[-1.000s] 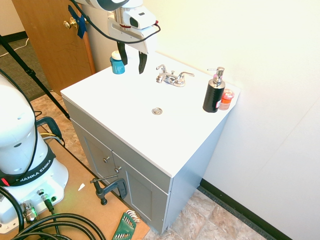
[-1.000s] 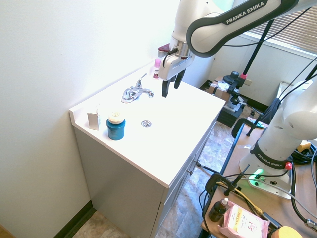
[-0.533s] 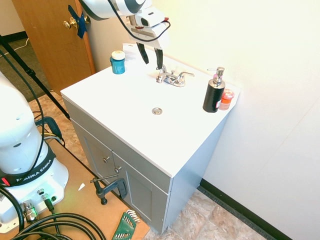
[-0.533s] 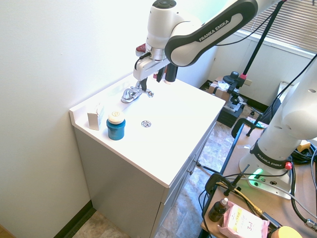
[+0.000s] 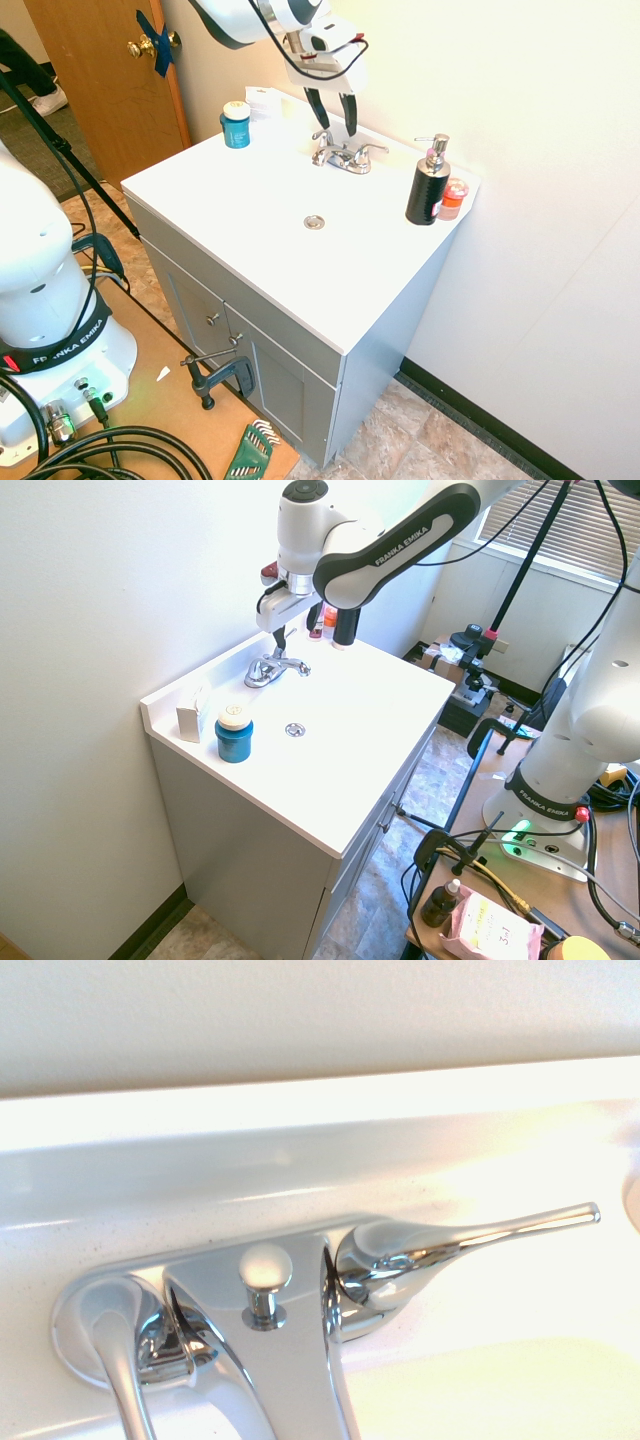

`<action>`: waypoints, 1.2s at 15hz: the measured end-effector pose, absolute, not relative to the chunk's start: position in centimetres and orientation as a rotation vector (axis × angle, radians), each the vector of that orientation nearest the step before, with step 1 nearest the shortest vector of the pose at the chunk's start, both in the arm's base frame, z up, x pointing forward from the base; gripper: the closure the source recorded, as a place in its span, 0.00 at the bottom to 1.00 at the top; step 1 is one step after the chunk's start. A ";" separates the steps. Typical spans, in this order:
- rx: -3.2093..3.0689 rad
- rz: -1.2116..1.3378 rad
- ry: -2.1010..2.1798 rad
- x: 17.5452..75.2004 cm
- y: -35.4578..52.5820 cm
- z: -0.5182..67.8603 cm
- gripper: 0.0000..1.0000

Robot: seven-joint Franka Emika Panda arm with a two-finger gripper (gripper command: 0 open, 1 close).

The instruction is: Turn off the hot water

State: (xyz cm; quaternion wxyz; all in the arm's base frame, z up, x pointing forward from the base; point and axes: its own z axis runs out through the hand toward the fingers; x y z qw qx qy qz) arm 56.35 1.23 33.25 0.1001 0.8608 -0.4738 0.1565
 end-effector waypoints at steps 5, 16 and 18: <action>2.544 0.406 -1.372 56.3 2.4 30.1 0.00; 2.592 0.470 -1.360 60.4 6.1 27.7 0.00; 2.597 0.462 -1.385 60.1 6.0 28.1 0.00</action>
